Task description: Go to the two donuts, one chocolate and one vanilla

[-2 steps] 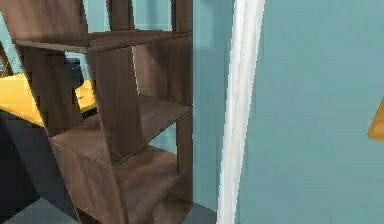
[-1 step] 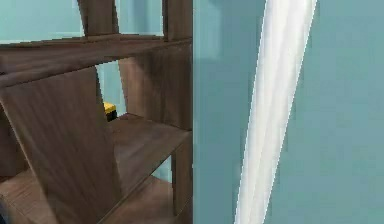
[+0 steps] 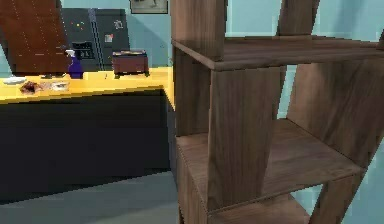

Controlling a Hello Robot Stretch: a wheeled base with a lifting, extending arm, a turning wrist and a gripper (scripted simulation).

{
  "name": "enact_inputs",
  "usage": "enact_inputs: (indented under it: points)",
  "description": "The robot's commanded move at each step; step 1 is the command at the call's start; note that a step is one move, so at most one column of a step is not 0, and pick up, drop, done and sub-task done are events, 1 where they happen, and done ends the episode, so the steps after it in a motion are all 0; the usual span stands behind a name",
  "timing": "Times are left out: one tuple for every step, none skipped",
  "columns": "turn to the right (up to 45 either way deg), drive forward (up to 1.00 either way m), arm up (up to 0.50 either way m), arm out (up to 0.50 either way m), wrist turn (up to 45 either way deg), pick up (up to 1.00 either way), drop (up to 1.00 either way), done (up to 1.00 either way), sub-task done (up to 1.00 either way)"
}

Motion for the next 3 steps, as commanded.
enact_inputs:
  points:
    - [-9.0,0.0,0.0,0.0,0.0,0.0,0.0,0.0,0.0]
    - [0.0,0.3,0.0,0.0,0.0,0.0,0.0,0.0,0.0]
    - [-33.0,0.0,0.0,0.0,0.0,0.0,0.0,0.0,0.0]
